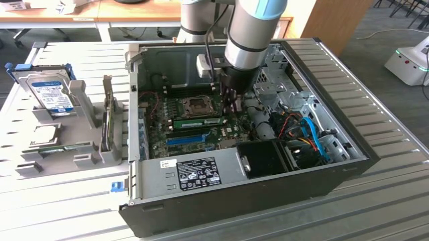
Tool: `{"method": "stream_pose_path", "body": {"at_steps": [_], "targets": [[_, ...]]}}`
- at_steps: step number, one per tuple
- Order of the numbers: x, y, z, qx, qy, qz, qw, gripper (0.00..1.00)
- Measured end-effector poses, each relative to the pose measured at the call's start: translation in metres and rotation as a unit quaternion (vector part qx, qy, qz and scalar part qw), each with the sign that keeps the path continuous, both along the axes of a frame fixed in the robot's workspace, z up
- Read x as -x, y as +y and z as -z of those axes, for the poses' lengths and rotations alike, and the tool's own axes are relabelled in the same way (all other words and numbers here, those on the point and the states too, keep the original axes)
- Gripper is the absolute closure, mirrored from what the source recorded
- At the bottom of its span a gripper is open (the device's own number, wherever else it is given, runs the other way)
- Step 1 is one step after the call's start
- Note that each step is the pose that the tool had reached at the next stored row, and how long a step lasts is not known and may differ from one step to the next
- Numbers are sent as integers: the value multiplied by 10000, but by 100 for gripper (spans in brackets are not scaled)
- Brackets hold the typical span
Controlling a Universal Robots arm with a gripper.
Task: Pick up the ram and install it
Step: 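Press down the ram until it locks into place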
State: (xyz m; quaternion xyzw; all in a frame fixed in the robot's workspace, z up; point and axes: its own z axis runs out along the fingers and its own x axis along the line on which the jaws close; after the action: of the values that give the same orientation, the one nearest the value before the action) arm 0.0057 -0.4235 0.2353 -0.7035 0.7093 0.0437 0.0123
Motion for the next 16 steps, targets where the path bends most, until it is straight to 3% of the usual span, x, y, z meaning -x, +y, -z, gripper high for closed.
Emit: {"method": "stream_pose_path", "body": {"at_steps": [6,16], "targets": [[0,0,-78,0,0,0,10000,89],[13,0,-79,0,0,-1,10000,89]]}}
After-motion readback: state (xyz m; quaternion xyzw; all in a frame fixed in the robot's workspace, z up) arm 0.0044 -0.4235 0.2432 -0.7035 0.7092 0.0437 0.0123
